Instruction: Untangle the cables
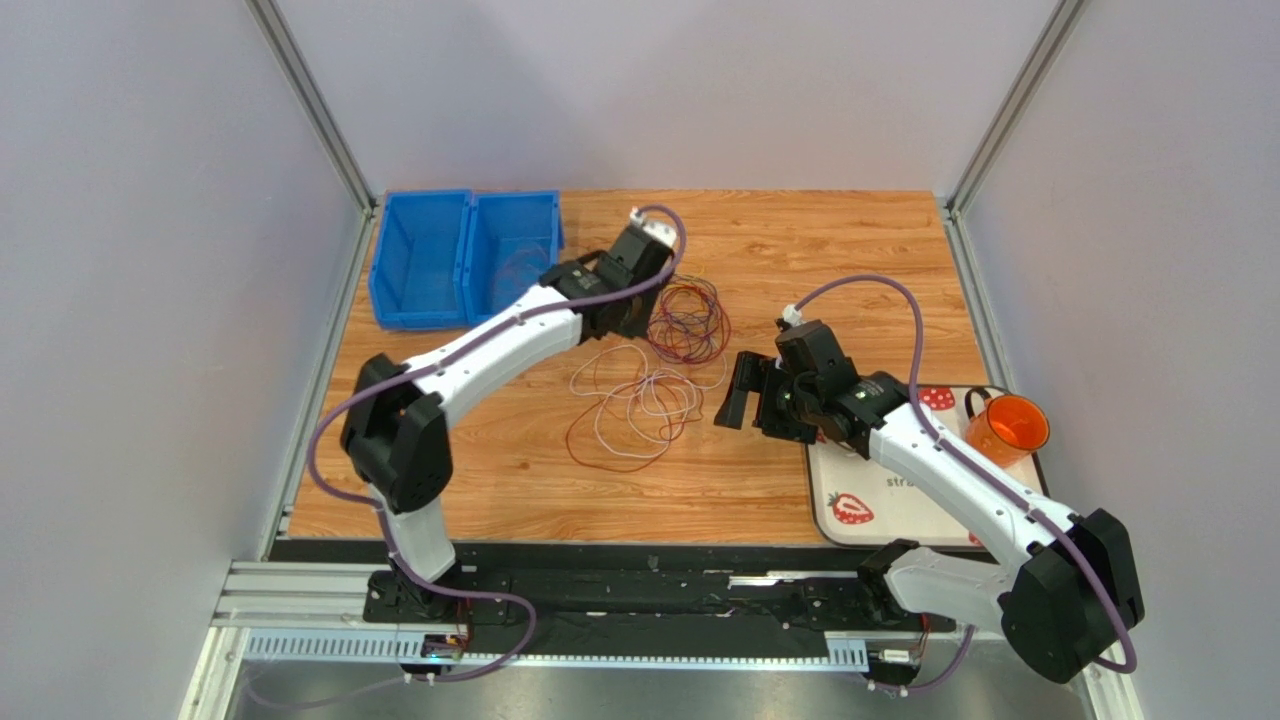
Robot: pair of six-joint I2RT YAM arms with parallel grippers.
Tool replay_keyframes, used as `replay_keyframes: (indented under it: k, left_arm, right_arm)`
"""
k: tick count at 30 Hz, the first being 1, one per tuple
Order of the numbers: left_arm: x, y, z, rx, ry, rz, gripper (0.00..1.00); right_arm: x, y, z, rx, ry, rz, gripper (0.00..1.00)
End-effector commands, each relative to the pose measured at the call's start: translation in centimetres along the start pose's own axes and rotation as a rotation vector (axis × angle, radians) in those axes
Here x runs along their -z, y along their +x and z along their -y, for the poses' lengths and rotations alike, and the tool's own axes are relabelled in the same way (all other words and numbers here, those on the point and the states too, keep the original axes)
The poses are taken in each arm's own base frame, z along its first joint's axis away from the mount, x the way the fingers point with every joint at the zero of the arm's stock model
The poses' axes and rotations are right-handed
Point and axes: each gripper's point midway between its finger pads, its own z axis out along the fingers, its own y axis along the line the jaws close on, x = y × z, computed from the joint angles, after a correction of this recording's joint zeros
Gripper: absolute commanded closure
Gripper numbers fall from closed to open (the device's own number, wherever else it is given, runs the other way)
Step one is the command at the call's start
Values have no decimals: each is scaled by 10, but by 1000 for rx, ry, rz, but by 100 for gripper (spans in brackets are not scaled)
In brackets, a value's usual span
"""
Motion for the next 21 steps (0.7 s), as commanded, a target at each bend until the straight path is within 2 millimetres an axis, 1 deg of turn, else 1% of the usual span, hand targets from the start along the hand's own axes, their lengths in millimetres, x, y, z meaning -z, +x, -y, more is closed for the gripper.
replay_keyframes:
  k: [1, 2, 4, 5, 7, 8, 10, 11, 13, 14, 16, 17, 19, 20, 21]
  left_arm:
    - [117, -82, -26, 62, 26, 240, 100]
    - [146, -105, -28, 80, 53, 316, 100]
    - [177, -126, -31, 87, 83, 385, 100]
    - [208, -145, -32, 99, 120, 450, 100]
    - [240, -163, -32, 103, 164, 521, 100]
    - [271, -179, -31, 110, 218, 600, 100]
    - [298, -193, -33, 113, 249, 682, 100]
    - [310, -197, -39, 123, 240, 719, 100]
    - [311, -199, -45, 126, 208, 740, 100]
    - [298, -191, -48, 127, 177, 709, 100]
    - [281, -181, -45, 129, 171, 668, 100]
    - [255, -164, -39, 117, 168, 602, 100]
    - [233, -149, -34, 138, 172, 556, 100]
    - [212, -129, -31, 133, 164, 496, 100]
    - [204, -121, -30, 146, 164, 477, 100]
  right_arm:
    - [6, -8, -11, 7, -43, 36, 12]
    - [6, -9, -12, 7, -47, 38, 12]
    - [7, -11, -13, 2, -54, 41, 12]
    - [7, -11, -14, 2, -58, 41, 12]
    - [8, -11, -16, -2, -63, 41, 12]
    - [9, -11, -17, -3, -67, 43, 12]
    - [10, -12, -17, -7, -71, 46, 12]
    - [11, -12, -18, -7, -74, 48, 12]
    - [11, -11, -17, -8, -74, 48, 12]
    - [12, -11, -17, -11, -74, 49, 12]
    - [13, -9, -16, -9, -75, 52, 12]
    - [13, -9, -15, -10, -72, 51, 12]
    - [13, -8, -14, -10, -70, 51, 12]
    - [12, -6, -12, -8, -66, 46, 12]
    - [12, -5, -12, -8, -66, 44, 12]
